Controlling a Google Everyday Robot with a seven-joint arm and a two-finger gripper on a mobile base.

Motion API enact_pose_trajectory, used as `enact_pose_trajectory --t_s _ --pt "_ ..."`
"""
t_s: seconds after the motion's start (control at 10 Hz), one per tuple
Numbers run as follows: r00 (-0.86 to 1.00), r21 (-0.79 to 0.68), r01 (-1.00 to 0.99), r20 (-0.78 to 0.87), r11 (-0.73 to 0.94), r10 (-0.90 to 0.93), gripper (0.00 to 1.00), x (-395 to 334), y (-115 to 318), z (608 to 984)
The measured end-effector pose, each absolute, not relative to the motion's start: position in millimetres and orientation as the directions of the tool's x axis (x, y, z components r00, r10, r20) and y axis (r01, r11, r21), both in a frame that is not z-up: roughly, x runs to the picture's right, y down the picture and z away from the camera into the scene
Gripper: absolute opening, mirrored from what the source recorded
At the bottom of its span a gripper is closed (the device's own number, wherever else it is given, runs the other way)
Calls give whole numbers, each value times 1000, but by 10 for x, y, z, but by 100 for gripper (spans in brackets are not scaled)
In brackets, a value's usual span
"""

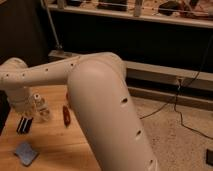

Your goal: Knock the bottle over

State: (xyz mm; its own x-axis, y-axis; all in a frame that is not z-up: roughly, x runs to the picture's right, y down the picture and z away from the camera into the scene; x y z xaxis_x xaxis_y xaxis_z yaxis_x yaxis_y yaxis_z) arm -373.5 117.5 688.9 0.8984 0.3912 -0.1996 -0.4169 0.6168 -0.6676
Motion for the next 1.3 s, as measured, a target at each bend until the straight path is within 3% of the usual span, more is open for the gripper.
enact_pose_trajectory --t_s 0.7,1.1,1.3 --pt "883 -619 -463 -263 634 388 0 -3808 972 7316" --pt "839 -525 -542 -282 656 466 0 -4056 146 7881" --pt "826 -509 -558 -267 656 496 0 -4146 -164 7926"
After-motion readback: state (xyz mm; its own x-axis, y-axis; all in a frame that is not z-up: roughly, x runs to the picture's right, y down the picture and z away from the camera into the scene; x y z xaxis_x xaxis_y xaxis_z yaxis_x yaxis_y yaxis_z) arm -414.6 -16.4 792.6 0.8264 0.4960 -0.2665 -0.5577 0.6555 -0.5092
